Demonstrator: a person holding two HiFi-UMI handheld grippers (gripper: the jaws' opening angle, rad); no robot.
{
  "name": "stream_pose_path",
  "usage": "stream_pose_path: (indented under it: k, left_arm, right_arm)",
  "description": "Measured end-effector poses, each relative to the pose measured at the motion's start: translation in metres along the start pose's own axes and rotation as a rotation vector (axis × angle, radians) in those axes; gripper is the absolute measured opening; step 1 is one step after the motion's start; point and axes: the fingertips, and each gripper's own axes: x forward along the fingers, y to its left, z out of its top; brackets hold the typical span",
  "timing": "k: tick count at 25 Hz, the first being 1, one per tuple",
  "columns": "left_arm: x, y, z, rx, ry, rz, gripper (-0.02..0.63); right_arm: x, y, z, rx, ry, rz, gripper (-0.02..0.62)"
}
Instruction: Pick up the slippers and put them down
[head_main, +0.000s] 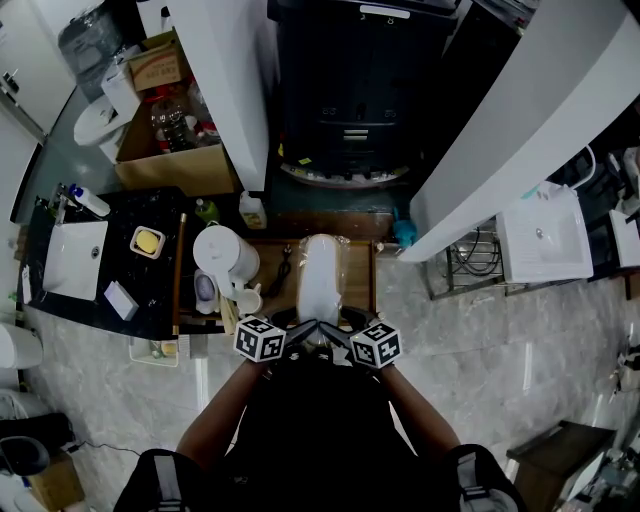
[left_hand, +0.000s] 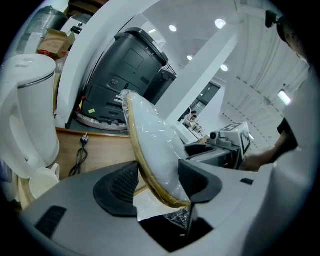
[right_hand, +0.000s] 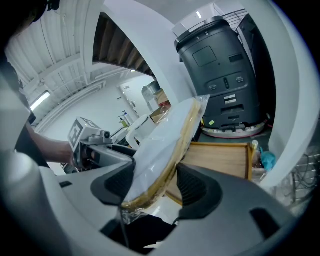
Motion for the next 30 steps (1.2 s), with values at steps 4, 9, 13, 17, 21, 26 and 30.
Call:
stream_pose_path:
  k: [4, 9, 13, 17, 21, 26, 30]
  left_arm:
    - [0.001, 0.003, -0.002, -0.006, 0.007, -0.001, 0.256]
    - [0.002, 0.007, -0.007, -0.015, 0.024, -0.003, 0.255]
    - [0.004, 0.008, -0.011, -0.028, 0.032, -0.007, 0.255]
    - [0.007, 0.01, -0.014, -0.046, 0.028, -0.009, 0.256]
    - [0.009, 0.013, -0.016, -0.06, 0.032, -0.01, 0.256]
    - [0.013, 0.018, -0.02, -0.071, 0.049, -0.011, 0.256]
    - [0.015, 0.024, -0.022, -0.077, 0.058, -0.009, 0.256]
  right_arm:
    - [0.004, -0.001, -0.003, 0.012, 0.009, 0.002, 0.279]
    - [0.007, -0.002, -0.008, 0.025, 0.023, 0.002, 0.278]
    - [0.009, -0.004, -0.012, 0.035, 0.028, 0.002, 0.279]
    - [0.01, -0.007, -0.015, 0.049, 0.035, 0.002, 0.279]
    - [0.013, -0.009, -0.017, 0.058, 0.041, -0.004, 0.279]
    - [0.018, -0.013, -0.022, 0.078, 0.055, 0.001, 0.279]
    - [0.023, -0.016, -0.023, 0.086, 0.064, 0.007, 0.279]
